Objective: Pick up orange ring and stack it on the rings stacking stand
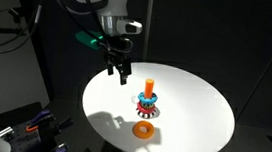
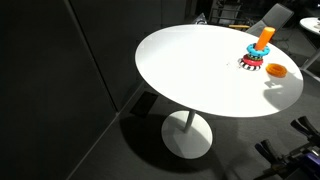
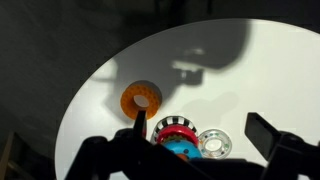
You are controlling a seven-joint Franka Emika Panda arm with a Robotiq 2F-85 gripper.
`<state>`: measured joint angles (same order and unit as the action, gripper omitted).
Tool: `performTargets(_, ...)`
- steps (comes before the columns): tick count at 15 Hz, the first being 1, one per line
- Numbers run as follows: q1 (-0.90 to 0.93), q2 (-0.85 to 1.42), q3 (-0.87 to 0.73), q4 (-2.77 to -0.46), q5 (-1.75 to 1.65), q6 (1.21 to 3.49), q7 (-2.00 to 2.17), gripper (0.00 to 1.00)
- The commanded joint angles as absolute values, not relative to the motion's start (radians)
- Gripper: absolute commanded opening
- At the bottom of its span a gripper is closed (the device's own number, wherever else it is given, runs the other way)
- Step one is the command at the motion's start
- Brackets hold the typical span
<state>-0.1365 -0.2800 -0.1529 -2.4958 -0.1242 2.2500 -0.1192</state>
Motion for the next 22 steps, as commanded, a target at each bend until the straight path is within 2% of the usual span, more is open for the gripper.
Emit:
performTargets(1,-0.155,-0.202,-0.162,-2.462,-0.155,2.306,-0.131,1.00)
performTargets(15,-0.154,-0.193,-0.157,-2.484,-0.142,2.316,-0.116,1.00)
performTargets(22,-0.156,-0.088,-0.184,-2.452,-0.114,2.403,-0.195,1.00)
